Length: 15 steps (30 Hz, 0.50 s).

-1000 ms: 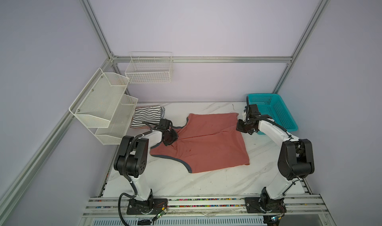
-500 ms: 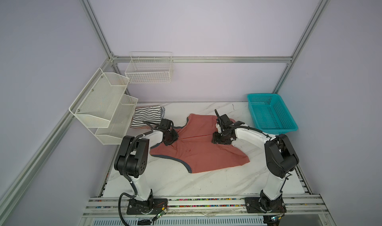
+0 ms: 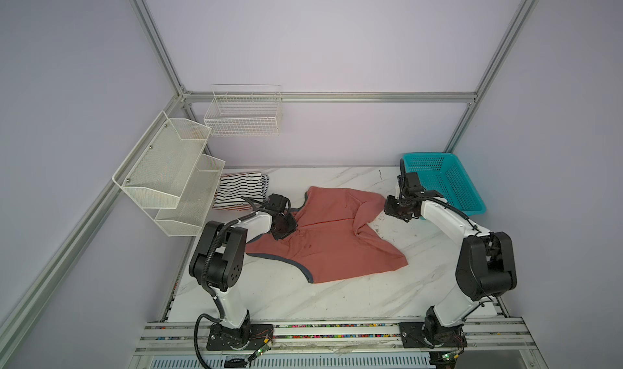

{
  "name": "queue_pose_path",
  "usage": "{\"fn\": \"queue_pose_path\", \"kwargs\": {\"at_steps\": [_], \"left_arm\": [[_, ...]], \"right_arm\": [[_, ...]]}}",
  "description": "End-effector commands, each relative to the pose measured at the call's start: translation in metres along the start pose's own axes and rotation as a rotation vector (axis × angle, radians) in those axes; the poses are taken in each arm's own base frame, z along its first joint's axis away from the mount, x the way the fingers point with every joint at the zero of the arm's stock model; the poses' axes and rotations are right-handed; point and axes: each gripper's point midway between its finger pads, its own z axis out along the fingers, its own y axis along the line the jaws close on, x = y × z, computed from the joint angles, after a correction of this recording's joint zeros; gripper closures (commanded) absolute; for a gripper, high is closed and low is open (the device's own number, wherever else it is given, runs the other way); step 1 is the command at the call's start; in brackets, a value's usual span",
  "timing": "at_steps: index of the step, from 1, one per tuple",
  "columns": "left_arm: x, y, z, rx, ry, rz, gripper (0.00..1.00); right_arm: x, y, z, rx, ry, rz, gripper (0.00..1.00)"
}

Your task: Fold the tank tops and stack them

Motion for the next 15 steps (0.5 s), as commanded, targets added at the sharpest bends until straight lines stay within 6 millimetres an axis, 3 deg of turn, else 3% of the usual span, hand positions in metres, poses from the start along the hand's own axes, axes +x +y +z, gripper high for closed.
{"fn": "queue_pose_path", "kwargs": {"at_steps": [1,7,15], "left_arm": [[0.010,-0.031,-0.013,0.029,0.027,0.045,0.75],[0.023,-0.047,-0.017,0.040,0.041,0.085,0.75],[0.038,-0.050,-0.017,0.008,0.044,0.122,0.75]], "right_arm": [[-0.019,0.003,0.017,-0.012,-0.018,-0.010,0.76],[-0.038,0.001,0.049,0.002,-0.004,-0.009,0.86],[-0.044,-0.017,0.085,0.050,0.031,-0.001,0.90]]}}
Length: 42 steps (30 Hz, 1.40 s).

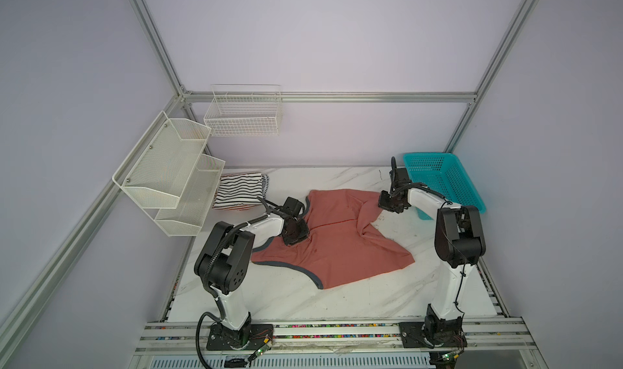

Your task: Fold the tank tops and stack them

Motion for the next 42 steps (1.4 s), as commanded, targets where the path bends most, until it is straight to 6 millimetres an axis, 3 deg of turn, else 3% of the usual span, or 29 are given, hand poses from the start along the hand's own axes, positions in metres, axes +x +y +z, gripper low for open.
{"fn": "queue_pose_path", "kwargs": {"at_steps": [1,7,12,17,22,25,30,34,38,42], "left_arm": [[-0.011,-0.022,-0.020,0.018,-0.044,0.016,0.75],[-0.010,0.003,-0.011,-0.099,-0.048,0.024,0.75],[-0.013,0.027,-0.003,-0.188,-0.046,0.008,0.75],[-0.022,0.063,0.003,-0.312,-0.051,-0.023,0.75],[-0.038,0.101,0.009,-0.391,-0.052,-0.069,0.75],[-0.050,0.109,0.010,-0.400,-0.054,-0.080,0.75],[-0.079,0.090,-0.003,-0.372,-0.109,-0.042,0.75],[-0.107,0.063,-0.021,-0.328,-0.160,-0.013,0.75],[-0.122,0.037,-0.040,-0.259,-0.202,0.001,0.74],[-0.123,0.012,-0.059,-0.188,-0.231,0.018,0.74]], "right_arm": [[-0.005,-0.012,0.013,0.028,0.006,-0.003,0.91],[-0.011,-0.021,0.033,0.048,0.024,0.006,0.91],[-0.016,-0.041,0.042,0.120,0.023,0.026,0.91],[-0.024,-0.058,0.049,0.183,0.030,0.022,0.91],[-0.037,-0.062,0.053,0.220,0.025,0.006,0.91],[-0.046,-0.052,0.045,0.184,0.010,0.006,0.91],[-0.063,-0.035,0.012,0.124,-0.068,0.001,0.92],[-0.061,-0.012,-0.005,0.026,-0.089,-0.002,0.92],[-0.052,0.004,-0.007,-0.028,-0.078,-0.015,0.92],[-0.038,0.006,0.010,-0.046,-0.030,-0.014,0.92]]}}
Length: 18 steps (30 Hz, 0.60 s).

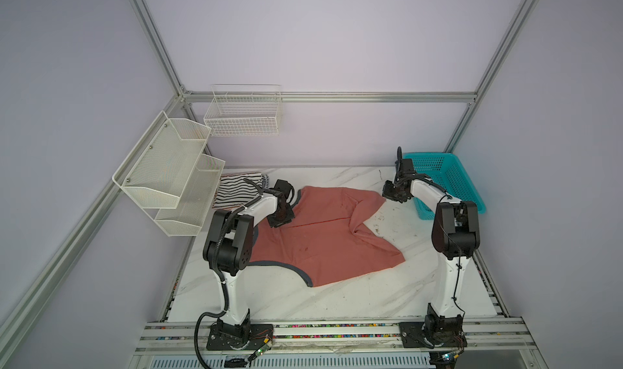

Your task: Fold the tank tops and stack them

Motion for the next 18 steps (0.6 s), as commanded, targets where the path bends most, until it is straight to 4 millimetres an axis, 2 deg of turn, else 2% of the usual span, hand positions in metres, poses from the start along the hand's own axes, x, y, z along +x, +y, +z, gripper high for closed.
{"fn": "queue_pose_path", "kwargs": {"at_steps": [1,5,10,14,18], "left_arm": [[-0.027,-0.031,-0.051,0.107,-0.101,0.018,0.73],[-0.018,-0.046,-0.070,0.151,-0.119,0.043,0.72],[0.010,-0.064,-0.081,0.198,-0.094,0.079,0.72],[0.048,-0.078,-0.074,0.229,-0.025,0.120,0.72],[0.103,-0.089,-0.051,0.244,0.092,0.187,0.72]], "right_arm": [[0.017,0.006,0.015,-0.034,0.053,0.002,0.92],[0.026,0.006,0.031,-0.045,0.078,0.011,0.92],[0.033,0.001,0.047,-0.034,0.101,0.013,0.92],[0.038,-0.006,0.058,-0.004,0.123,0.021,0.92],[0.041,-0.014,0.065,0.038,0.138,0.030,0.92]]}}
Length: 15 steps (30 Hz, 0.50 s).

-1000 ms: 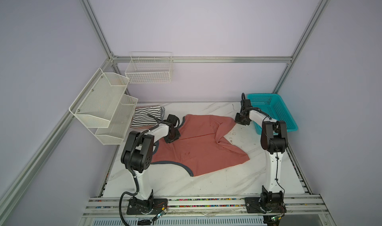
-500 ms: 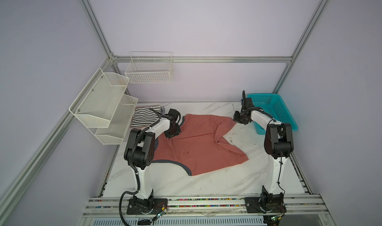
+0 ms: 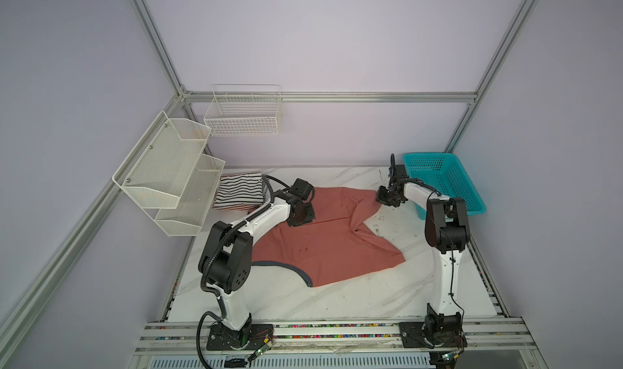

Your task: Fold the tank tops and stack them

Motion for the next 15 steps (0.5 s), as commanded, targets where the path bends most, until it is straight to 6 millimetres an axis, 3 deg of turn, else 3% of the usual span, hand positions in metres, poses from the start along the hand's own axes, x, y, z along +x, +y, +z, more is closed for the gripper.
{"fn": "queue_pose_path", "kwargs": {"at_steps": [1,6,15], "left_arm": [[0.050,-0.003,0.020,0.018,0.128,0.020,0.72],[0.093,0.015,0.050,-0.039,0.237,0.026,0.73],[0.123,0.056,0.073,-0.169,0.301,0.012,0.73]], "right_arm": [[0.019,-0.021,0.021,0.086,0.063,0.021,0.91],[0.013,-0.027,0.022,0.133,0.060,0.011,0.91],[0.003,-0.044,0.023,0.241,0.066,-0.036,0.89]]}}
